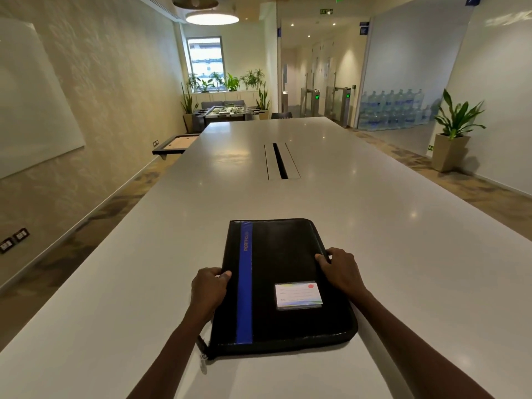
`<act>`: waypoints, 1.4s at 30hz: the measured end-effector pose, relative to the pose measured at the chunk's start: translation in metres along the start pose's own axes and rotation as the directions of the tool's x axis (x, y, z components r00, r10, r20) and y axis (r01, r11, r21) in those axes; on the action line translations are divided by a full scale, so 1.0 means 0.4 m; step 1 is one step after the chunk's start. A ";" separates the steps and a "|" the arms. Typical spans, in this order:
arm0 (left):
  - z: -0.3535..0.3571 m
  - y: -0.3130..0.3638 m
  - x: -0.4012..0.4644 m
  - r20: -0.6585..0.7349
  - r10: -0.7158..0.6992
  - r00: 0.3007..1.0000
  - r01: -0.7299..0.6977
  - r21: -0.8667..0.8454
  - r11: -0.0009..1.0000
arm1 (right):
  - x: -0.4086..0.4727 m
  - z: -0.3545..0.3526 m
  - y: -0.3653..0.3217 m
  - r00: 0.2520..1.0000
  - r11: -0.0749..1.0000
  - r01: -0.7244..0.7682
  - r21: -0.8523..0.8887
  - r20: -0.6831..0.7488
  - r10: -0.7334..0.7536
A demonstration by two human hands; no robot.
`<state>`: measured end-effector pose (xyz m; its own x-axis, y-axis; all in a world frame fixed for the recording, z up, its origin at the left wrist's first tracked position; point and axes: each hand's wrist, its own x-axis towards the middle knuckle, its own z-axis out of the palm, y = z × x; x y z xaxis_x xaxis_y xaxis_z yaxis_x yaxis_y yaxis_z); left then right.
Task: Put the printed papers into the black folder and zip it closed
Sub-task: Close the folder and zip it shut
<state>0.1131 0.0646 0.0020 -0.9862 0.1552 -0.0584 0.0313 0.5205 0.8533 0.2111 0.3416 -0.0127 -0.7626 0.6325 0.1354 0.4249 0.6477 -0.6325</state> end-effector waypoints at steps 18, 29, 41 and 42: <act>-0.105 -0.014 -0.088 0.035 0.213 0.976 -0.214 0.303 0.929 | -0.085 -0.047 -0.086 0.968 0.908 0.112 -0.404 -0.163 -0.192; -0.197 -0.093 -0.237 0.247 0.225 0.943 -0.285 0.242 0.927 | -0.356 0.014 -0.237 0.910 0.922 0.376 -0.089 -0.152 -0.386; -0.247 -0.133 -0.299 0.300 0.276 0.913 -0.352 0.242 0.904 | -0.548 0.175 -0.293 0.883 0.896 0.444 0.006 0.166 -0.439; -0.249 -0.134 -0.301 0.299 0.277 0.913 -0.347 0.215 0.913 | -0.555 0.181 -0.300 0.891 0.902 0.431 0.013 0.153 -0.428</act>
<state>0.2140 -0.0654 0.0149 -0.8434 0.5365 0.0280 0.4057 0.6019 0.6878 0.2940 0.0926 -0.0220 -0.9357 0.2213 0.2748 0.0479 0.8514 -0.5223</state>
